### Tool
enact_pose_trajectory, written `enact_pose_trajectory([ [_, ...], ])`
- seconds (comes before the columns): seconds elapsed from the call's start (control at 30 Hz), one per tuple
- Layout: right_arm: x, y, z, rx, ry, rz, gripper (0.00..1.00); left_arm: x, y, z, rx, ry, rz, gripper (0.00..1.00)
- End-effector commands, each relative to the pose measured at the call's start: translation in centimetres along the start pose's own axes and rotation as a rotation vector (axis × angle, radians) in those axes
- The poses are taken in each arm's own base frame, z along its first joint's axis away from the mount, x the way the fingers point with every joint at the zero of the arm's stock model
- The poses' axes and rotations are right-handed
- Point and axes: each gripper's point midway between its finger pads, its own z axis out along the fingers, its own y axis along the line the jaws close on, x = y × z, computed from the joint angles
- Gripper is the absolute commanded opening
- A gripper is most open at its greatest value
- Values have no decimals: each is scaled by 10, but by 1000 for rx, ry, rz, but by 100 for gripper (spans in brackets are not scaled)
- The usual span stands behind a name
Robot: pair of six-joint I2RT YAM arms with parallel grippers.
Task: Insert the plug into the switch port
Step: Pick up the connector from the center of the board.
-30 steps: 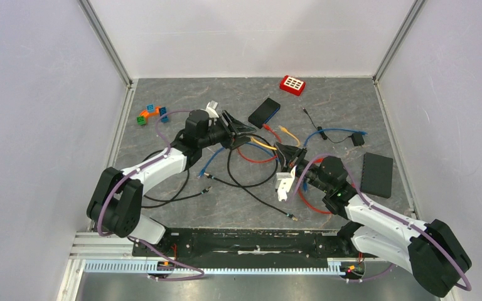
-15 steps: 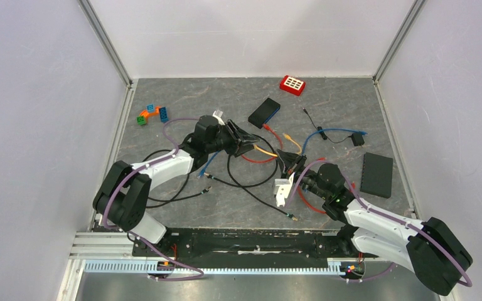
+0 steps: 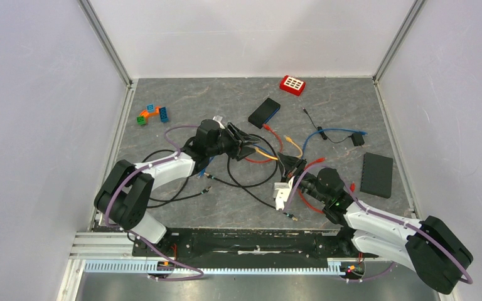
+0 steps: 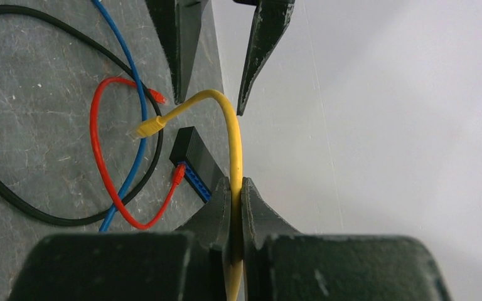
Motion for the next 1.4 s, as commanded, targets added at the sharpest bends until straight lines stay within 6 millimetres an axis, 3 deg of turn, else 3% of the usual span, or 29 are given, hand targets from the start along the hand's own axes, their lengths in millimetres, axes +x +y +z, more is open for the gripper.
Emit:
enact_pose_trajectory([
  [0.0,-4,-18,2,68,-7,-63,0,4,-13,7,35,-18,-61,58],
  [0.1,-6,-12,3,44,-20,-55,0,5,-19,9,61,-22,-66,49],
  [0.23,0,-8,3,54,19,126,6,2,-24,6,103,-46,-46,12],
  [0.3,3,-9,4,72,34,232,14,-2,-23,6,116,-72,-12,2],
  [0.4,3,-21,6,133,54,452,31,-6,-19,10,117,-97,91,2],
  [0.47,14,-26,6,179,128,628,47,-10,-12,12,106,-119,162,2],
  [0.53,27,-26,4,239,218,793,54,-13,-5,13,110,-145,215,2],
  [0.73,41,-50,4,446,309,1145,60,-13,1,15,148,-194,395,2],
  [0.9,37,-66,29,434,393,1369,62,-7,4,16,139,-231,523,2],
  [1.07,26,-59,45,330,460,1511,65,-6,6,14,130,-264,591,2],
  [1.27,18,-67,39,274,533,1587,66,-7,9,12,103,-284,625,2],
  [1.37,30,-78,26,363,588,1552,66,-9,11,11,86,-298,645,2],
])
